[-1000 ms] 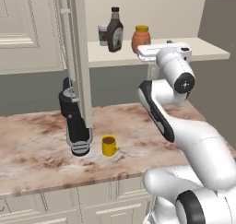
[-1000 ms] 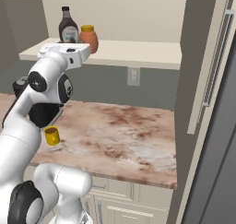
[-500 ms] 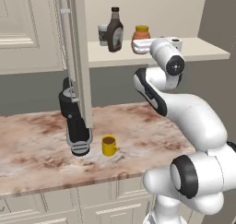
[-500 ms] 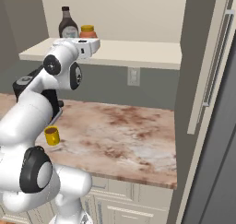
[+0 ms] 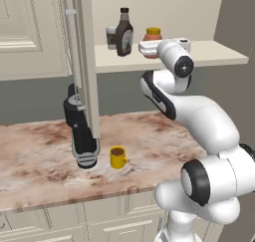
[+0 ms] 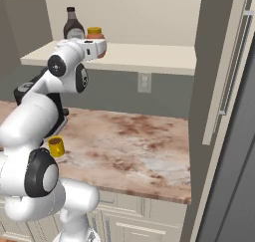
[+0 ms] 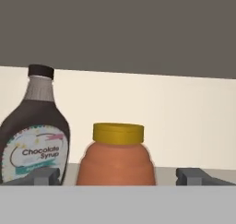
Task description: Pick the syrup bottle and honey bottle from the cabinet and place them next to the mug.
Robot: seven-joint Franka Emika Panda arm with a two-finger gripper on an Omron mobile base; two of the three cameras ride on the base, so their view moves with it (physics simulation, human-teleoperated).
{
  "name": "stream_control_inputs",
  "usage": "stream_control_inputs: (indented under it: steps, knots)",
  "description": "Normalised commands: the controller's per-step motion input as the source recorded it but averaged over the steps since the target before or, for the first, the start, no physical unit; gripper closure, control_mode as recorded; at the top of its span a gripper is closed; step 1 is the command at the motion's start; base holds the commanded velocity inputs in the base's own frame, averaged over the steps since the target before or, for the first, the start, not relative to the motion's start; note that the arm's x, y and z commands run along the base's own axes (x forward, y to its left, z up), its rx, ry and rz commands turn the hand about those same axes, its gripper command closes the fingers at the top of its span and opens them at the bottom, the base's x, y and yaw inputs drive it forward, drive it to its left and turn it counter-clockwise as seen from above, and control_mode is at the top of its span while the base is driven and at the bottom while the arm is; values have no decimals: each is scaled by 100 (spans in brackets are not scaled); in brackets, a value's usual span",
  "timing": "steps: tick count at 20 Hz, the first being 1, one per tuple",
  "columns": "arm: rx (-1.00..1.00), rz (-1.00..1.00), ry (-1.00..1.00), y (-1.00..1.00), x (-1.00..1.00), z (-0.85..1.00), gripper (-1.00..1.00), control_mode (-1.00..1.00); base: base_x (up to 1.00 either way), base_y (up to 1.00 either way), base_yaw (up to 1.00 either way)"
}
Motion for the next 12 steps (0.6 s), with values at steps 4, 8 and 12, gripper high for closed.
stream_control_inputs:
  steps: [4,8,12]
  knots:
    - [0,2,0,0,0,1,-100,-100,0,0,0]
    - [0,1,0,0,0,2,-100,-100,0,0,0]
    - [0,0,3,0,23,3,-100,-100,0,0,0]
